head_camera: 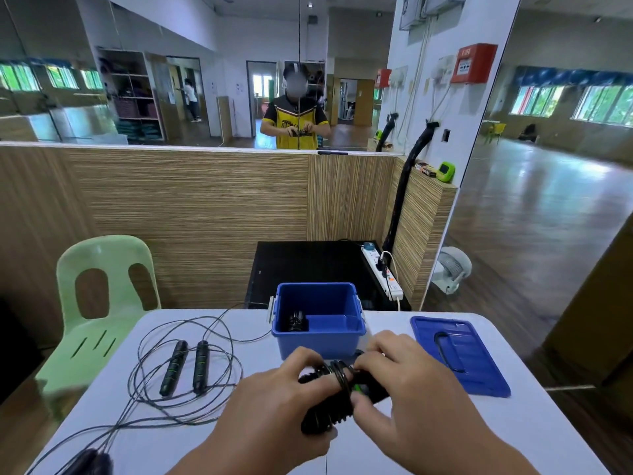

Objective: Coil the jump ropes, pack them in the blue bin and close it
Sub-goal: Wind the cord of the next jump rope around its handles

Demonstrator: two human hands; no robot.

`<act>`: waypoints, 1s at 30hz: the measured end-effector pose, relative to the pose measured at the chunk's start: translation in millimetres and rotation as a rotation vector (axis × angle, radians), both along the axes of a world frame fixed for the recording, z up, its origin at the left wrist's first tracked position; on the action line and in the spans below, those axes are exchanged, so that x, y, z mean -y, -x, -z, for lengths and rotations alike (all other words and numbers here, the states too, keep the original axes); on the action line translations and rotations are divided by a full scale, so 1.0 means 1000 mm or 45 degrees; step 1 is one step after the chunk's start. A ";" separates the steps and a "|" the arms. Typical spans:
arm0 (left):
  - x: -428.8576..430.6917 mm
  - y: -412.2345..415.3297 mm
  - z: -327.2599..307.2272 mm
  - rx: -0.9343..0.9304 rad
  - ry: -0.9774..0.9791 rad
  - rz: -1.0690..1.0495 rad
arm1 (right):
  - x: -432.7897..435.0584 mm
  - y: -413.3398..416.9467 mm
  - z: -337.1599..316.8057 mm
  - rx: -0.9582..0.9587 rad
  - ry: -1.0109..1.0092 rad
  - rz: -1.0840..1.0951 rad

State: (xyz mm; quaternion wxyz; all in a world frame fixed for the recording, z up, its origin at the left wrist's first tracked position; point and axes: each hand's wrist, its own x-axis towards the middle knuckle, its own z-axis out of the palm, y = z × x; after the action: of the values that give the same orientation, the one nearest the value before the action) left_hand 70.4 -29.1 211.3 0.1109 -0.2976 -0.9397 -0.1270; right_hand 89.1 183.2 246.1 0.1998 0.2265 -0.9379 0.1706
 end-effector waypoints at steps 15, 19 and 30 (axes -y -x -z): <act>-0.013 0.002 0.002 -0.028 -0.042 0.012 | 0.001 0.006 0.012 -0.088 0.042 0.131; -0.016 0.004 0.005 0.004 -0.076 0.025 | 0.003 0.008 0.015 -0.107 0.019 0.171; -0.021 0.007 0.010 -0.006 -0.151 0.008 | 0.004 0.015 0.024 -0.160 -0.050 0.247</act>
State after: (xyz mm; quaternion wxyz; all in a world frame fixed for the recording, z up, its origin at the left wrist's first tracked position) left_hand 63.7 -7.8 200.8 0.1300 -0.2938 -0.9293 -0.1823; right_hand 74.0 179.6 221.9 0.2695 0.1489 -0.9441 0.1176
